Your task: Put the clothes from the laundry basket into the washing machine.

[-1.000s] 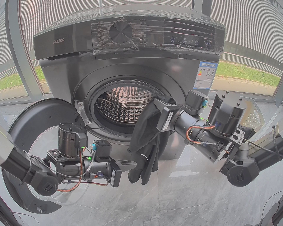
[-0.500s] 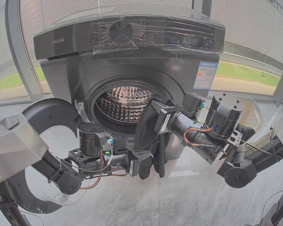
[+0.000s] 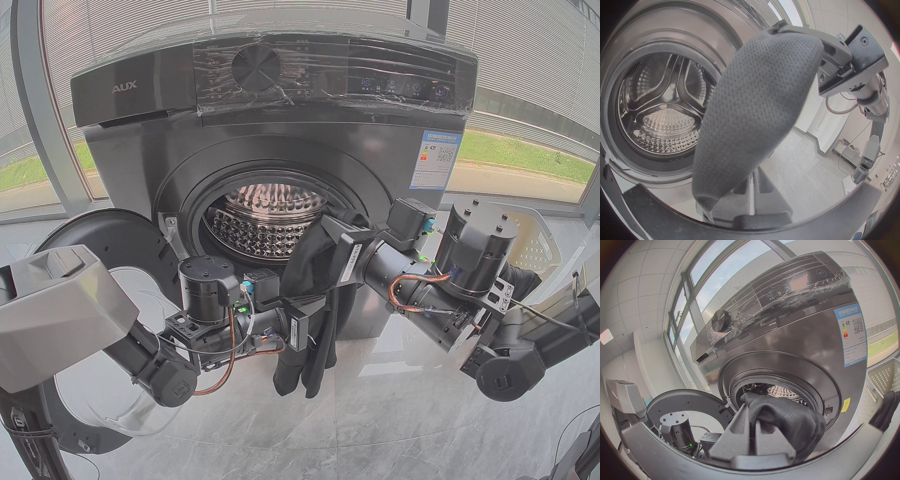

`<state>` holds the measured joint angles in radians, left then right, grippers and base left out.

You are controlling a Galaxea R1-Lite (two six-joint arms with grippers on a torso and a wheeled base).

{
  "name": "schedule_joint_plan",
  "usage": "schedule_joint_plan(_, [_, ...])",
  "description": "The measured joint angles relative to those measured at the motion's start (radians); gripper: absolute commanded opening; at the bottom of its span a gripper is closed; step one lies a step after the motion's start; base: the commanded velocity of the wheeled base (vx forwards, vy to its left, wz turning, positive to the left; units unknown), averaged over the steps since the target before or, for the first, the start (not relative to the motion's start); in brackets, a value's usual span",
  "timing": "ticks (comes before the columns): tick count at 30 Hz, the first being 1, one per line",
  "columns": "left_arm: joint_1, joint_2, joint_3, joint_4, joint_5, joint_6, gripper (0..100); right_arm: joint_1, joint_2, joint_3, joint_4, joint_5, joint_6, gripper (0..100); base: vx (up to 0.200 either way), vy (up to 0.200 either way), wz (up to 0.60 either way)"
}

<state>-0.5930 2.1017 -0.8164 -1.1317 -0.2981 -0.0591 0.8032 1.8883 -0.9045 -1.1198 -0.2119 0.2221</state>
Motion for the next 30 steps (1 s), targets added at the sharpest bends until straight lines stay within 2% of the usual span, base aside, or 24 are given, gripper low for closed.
schedule_joint_plan(11, [0.0,0.006,0.036,-0.069,0.003,-0.004,0,-0.01,0.0,0.007,0.001,-0.004,-0.001,0,0.0,0.0,0.0])
schedule_joint_plan(12, [0.0,0.005,0.044,-0.071,0.003,-0.004,100,-0.011,0.0,0.007,0.002,-0.004,-0.001,0,0.0,0.0,0.0])
schedule_joint_plan(16, [0.001,-0.011,0.094,-0.072,0.004,-0.005,100,-0.015,-0.001,0.007,0.006,-0.004,-0.001,0,0.0,0.0,0.0])
schedule_joint_plan(24, [-0.002,-0.098,0.217,-0.064,0.004,-0.026,100,-0.024,-0.003,0.007,0.013,-0.004,-0.001,0,0.0,0.0,0.0])
schedule_joint_plan(30, [0.004,-0.116,0.224,-0.058,0.027,-0.024,100,-0.023,-0.003,0.006,0.013,-0.006,-0.001,0,0.0,0.0,0.0])
